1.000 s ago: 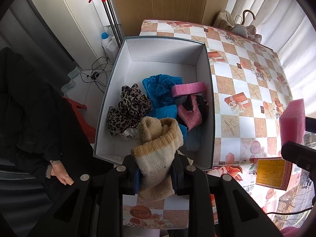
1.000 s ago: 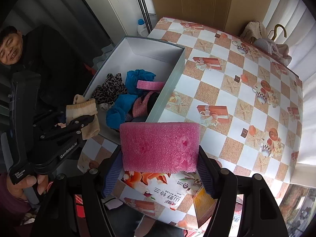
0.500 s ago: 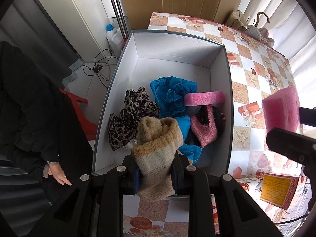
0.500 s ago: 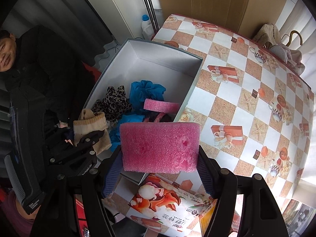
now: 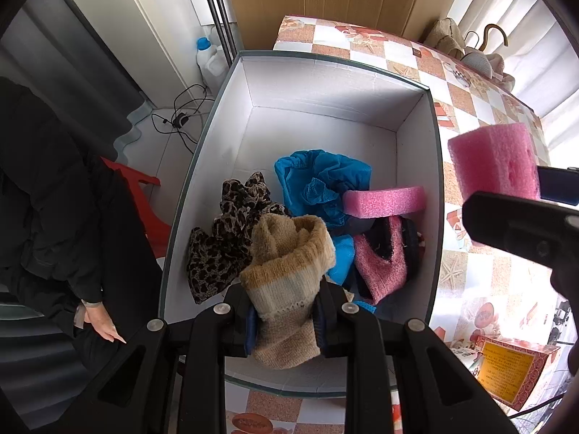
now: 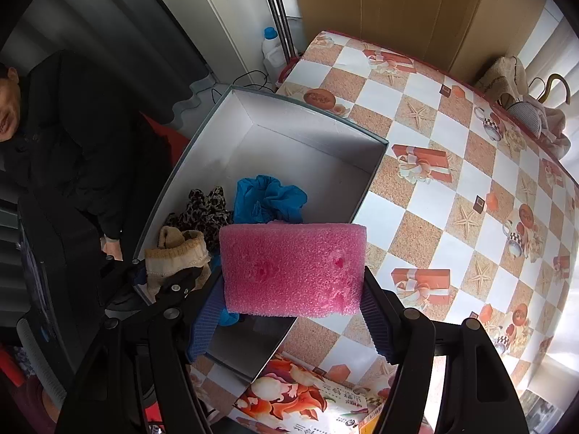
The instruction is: Organize soft objects
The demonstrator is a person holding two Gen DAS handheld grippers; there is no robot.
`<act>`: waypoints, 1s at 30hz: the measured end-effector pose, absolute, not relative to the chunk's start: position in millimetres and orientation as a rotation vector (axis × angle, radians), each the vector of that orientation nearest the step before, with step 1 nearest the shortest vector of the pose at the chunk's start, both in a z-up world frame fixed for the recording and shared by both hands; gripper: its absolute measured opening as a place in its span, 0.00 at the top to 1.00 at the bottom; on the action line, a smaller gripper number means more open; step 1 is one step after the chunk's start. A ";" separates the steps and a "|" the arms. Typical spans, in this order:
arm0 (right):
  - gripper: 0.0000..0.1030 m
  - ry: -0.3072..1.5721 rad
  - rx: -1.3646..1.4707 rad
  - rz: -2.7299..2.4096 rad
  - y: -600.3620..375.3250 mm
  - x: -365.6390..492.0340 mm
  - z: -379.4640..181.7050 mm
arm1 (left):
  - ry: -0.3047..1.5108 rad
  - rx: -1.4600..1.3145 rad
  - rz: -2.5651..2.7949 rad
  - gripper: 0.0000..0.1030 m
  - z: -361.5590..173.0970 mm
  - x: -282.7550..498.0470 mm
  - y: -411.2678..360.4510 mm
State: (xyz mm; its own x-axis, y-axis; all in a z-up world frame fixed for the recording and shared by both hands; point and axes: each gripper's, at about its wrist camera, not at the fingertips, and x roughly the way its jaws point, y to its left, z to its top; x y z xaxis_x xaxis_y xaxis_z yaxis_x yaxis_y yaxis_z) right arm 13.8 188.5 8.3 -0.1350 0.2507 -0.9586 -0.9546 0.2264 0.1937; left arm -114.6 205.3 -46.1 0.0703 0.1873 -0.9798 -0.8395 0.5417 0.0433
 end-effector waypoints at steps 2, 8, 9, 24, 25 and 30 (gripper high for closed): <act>0.31 1.259 -0.755 1.244 191.6 15.7 8.0 | 1.279 -0.658 0.855 0.73 -48.4 -113.3 206.4; 0.31 1.259 -0.741 1.253 199.0 19.0 7.1 | 1.276 -0.644 0.849 0.60 -48.5 -112.0 207.4; 0.31 1.258 -0.739 1.256 199.4 19.8 7.7 | 1.271 -0.637 0.852 0.55 -47.4 -112.0 207.2; 0.01 1.264 -0.709 1.205 193.0 33.5 17.3 | 1.248 -0.623 0.866 0.00 -41.9 -121.0 201.0; 0.01 1.265 -0.712 1.198 191.4 34.0 17.6 | 1.248 -0.619 0.866 0.00 -41.7 -120.8 200.4; 0.01 1.264 -0.722 1.200 185.9 31.1 19.4 | 1.241 -0.639 0.867 0.00 -41.2 -122.6 199.1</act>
